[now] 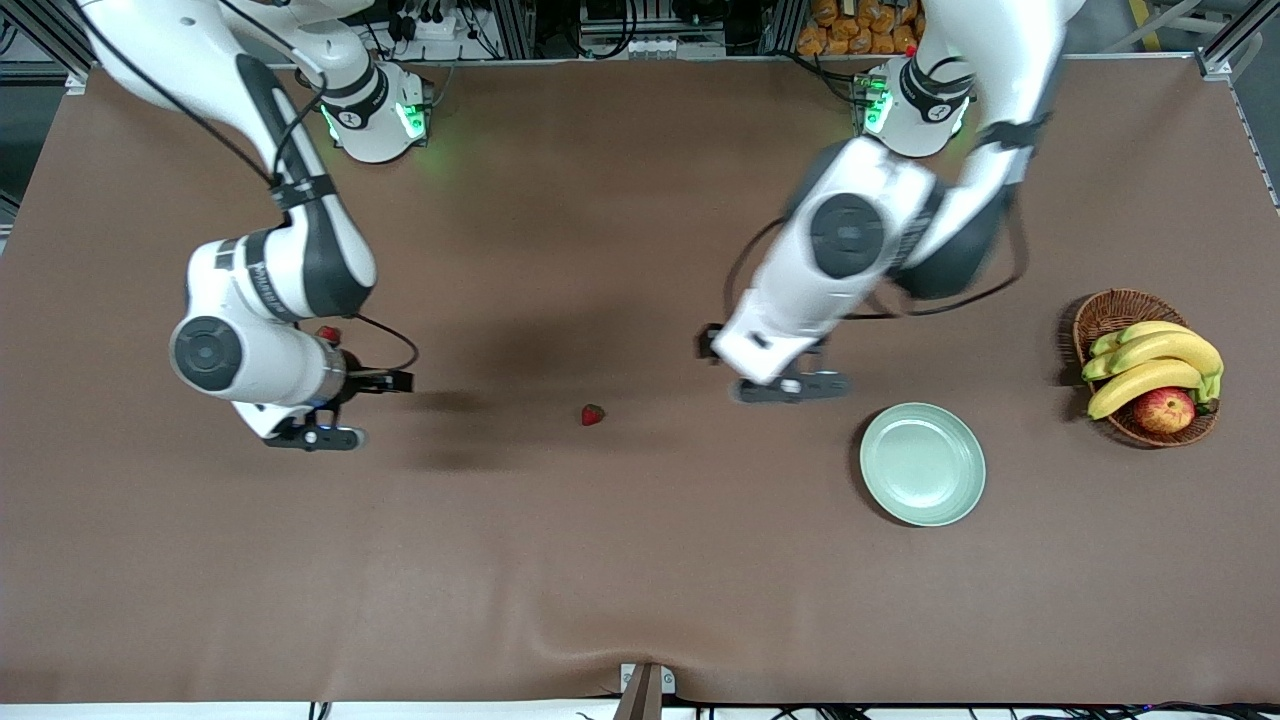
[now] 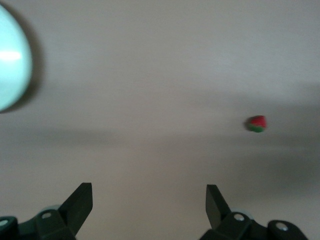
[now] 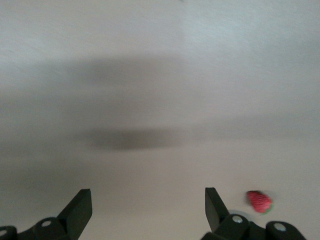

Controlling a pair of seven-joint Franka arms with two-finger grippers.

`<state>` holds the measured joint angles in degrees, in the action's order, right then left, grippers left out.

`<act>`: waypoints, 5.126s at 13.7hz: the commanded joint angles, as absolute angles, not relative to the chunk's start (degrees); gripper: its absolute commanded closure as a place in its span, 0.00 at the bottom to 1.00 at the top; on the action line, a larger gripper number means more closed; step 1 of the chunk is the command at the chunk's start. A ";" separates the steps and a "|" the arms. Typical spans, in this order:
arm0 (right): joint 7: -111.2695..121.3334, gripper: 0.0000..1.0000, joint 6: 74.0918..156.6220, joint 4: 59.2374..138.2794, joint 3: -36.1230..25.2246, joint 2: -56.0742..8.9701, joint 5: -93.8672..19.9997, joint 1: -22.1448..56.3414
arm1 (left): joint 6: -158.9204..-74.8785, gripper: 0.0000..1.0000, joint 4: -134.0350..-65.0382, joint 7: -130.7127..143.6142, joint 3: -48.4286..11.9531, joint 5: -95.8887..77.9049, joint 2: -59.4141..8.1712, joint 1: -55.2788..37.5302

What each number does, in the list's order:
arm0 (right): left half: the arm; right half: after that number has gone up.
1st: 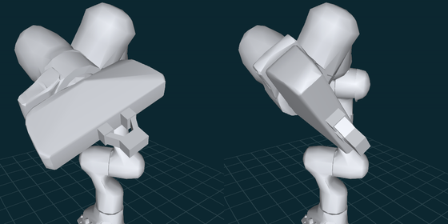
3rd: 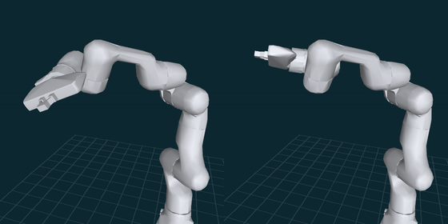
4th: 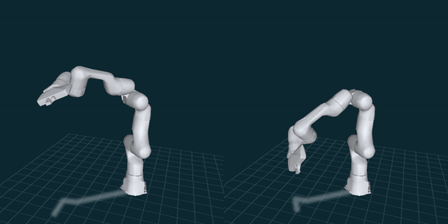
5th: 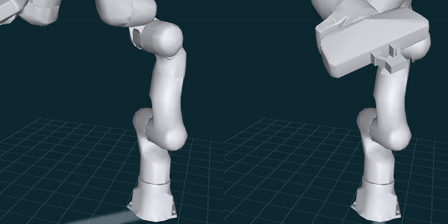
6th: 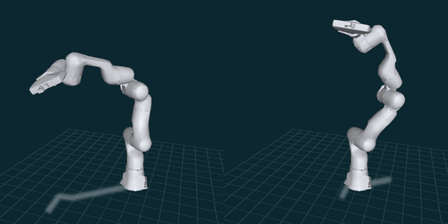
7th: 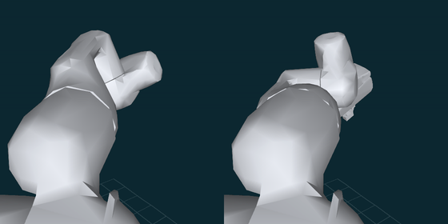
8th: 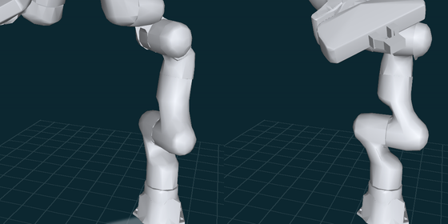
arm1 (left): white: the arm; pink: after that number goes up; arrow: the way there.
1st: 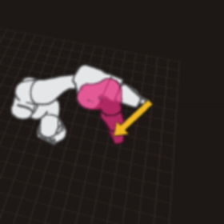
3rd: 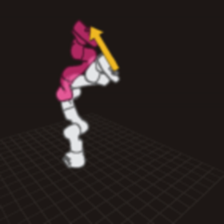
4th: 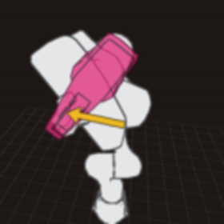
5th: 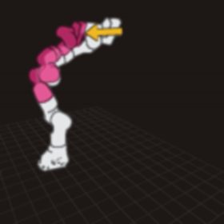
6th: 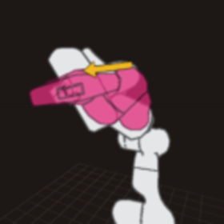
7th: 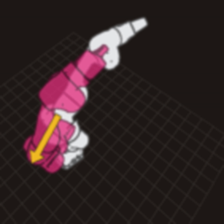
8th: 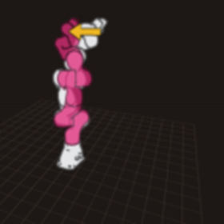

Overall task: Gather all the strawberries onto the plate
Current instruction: 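Grasp the mid-table strawberry with the left gripper while the right gripper grasps another, then drop the strawberry onto the plate with the left gripper while the right gripper carries another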

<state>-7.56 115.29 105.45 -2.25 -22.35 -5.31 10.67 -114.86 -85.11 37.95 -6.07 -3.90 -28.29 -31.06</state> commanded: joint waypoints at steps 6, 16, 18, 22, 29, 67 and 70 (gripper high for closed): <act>6.05 0.00 124.88 118.37 -1.32 -18.63 -2.20 -2.01 | -140.14 0.00 -79.38 50.70 -4.57 8.25 -43.66 -42.18; 8.53 0.00 133.08 129.73 -1.41 -18.46 -2.20 -2.90 | -153.71 0.00 -75.68 51.59 9.21 11.07 -54.74 -54.83; 8.53 0.00 131.14 129.81 -1.41 -18.46 -2.20 -2.90 | -156.26 0.00 -75.15 52.46 11.07 11.07 -56.86 -56.33; 8.53 0.01 130.16 129.73 -1.41 -18.89 -2.11 -3.51 | -160.30 0.00 -74.80 54.30 12.21 11.07 -58.62 -56.95; 8.70 0.18 131.83 129.64 -1.41 -20.30 -2.11 -4.22 | -163.21 0.00 -72.25 60.12 15.21 11.07 -61.96 -59.41; -19.65 0.99 122.34 108.74 -1.14 -23.28 -3.43 18.34 | -124.19 1.00 -84.62 63.21 14.15 4.22 -40.08 -25.68; -24.34 0.93 122.87 104.52 -1.05 -27.06 -11.73 24.41 | -125.51 1.00 -89.19 57.67 14.15 4.22 -40.25 -23.30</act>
<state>-22.51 123.22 109.00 -0.42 -23.20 -6.42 21.71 -124.59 -85.93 60.73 14.67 5.11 -41.16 -24.32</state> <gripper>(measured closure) 0.665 0.705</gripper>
